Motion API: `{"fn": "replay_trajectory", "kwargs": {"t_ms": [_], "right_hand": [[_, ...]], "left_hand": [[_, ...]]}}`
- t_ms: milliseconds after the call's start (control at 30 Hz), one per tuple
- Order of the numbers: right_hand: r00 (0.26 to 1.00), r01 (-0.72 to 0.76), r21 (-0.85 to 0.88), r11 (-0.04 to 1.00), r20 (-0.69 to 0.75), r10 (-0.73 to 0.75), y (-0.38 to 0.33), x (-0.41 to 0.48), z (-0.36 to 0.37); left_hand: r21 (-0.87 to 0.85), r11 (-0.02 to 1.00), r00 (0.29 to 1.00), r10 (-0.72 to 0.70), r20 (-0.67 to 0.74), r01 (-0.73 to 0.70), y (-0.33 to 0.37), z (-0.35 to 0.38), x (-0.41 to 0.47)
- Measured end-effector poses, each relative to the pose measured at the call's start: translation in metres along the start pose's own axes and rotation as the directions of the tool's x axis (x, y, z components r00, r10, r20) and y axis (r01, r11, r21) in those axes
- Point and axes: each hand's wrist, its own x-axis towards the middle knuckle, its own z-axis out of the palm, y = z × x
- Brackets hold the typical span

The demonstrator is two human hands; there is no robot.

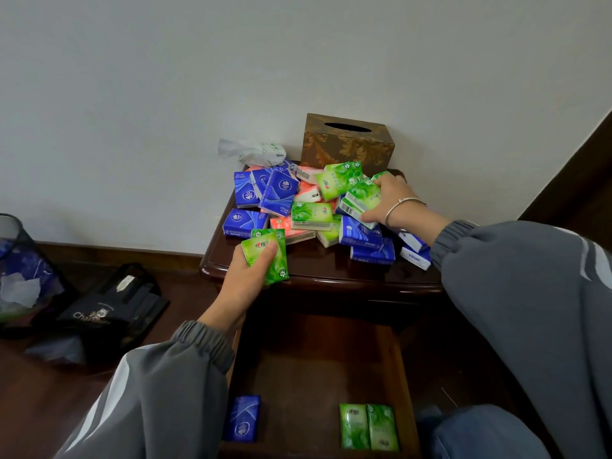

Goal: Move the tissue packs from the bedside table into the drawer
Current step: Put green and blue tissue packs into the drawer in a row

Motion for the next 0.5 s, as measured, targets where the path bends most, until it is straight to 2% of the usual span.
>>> {"fn": "replay_trajectory", "kwargs": {"t_ms": [400,500], "right_hand": [[0.991,0.087,0.0,0.996,-0.103,-0.086,-0.01,-0.008,0.011],[0.977,0.118,0.025,0.993,-0.184,-0.111,-0.013,-0.013,0.013]], "left_hand": [[0.03,1.0,1.0,-0.002,-0.01,0.002,0.003,0.001,-0.004],[0.027,1.0,1.0,-0.005,-0.014,0.005,0.003,0.001,-0.004]]}}
